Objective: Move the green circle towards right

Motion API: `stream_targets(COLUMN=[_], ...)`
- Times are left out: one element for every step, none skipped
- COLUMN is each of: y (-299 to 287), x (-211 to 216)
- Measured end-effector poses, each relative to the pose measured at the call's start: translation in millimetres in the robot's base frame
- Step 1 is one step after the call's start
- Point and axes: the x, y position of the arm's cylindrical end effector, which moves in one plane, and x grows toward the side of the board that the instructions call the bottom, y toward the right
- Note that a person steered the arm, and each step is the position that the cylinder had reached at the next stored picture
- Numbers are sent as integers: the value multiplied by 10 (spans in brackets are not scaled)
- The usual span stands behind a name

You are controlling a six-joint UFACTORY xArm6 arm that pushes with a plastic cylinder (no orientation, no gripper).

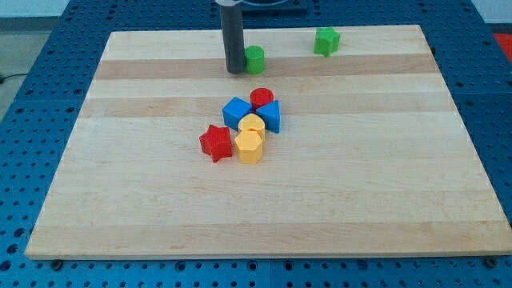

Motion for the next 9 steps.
stream_targets(y=[147,568,565,1147,1434,1457,2099,2091,2075], x=[-103,-23,-256,-303,-11,146,698,825,453])
